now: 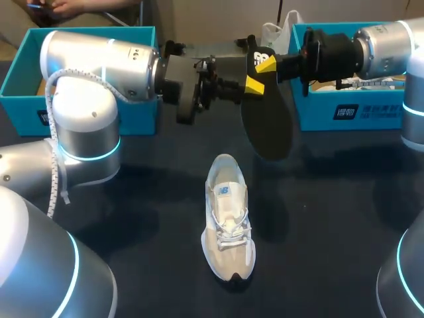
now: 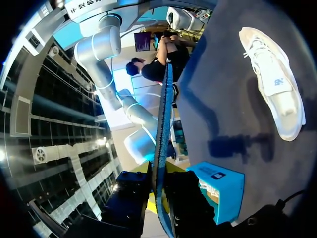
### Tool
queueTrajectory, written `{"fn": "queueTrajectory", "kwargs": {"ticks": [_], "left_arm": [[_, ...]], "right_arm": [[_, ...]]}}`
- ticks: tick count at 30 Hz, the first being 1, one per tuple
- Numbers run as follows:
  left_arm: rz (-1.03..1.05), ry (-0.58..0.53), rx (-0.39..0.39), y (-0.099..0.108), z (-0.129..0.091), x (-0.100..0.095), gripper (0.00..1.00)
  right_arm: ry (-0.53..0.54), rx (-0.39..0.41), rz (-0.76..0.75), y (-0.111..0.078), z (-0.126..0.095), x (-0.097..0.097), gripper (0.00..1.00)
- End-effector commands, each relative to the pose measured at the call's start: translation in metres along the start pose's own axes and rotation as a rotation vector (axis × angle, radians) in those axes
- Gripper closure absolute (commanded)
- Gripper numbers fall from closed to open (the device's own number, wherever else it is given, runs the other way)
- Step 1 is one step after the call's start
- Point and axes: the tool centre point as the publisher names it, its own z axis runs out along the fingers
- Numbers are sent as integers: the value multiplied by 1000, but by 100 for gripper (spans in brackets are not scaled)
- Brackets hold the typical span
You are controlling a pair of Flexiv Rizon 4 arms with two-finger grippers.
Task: Take the shoe out of the shoebox, open the shoe tongue, remove and reinsert the insole, then place the shoe into the shoebox
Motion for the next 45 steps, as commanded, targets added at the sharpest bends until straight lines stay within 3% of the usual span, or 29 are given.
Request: {"fn": "queueTrajectory", "kwargs": {"ticks": [1,11,12,13,21,25,29,35,36,45], "left_arm": [[-1,9,-5,-1,2,1,100],[6,30,-14,-1,5,4,100],[6,30,-15,-1,5,5,100],[6,30,-16,-1,4,5,100],[-142,0,-38,-15,-23,10,100],[-279,-27,-35,-27,-40,11,100],[-474,-54,-41,-39,-53,12,100],[-889,-213,-4,-56,-72,13,100],[-887,-197,24,-60,-73,11,100],[-887,-197,24,-60,-73,11,100]], "right_arm": [[-3,-2,1,0,1,0,100],[5,2,2,0,0,0,100],[10,0,-3,-1,0,0,16],[16,-6,-12,-1,0,0,0],[53,-42,-91,-9,-17,-3,0],[61,-23,-135,-12,-25,-6,0],[54,-25,-157,-15,-33,-10,0],[43,-31,-174,-18,-41,-12,0],[43,-31,-174,-18,-41,-12,0],[43,-31,-174,-18,-41,-12,0]]}}
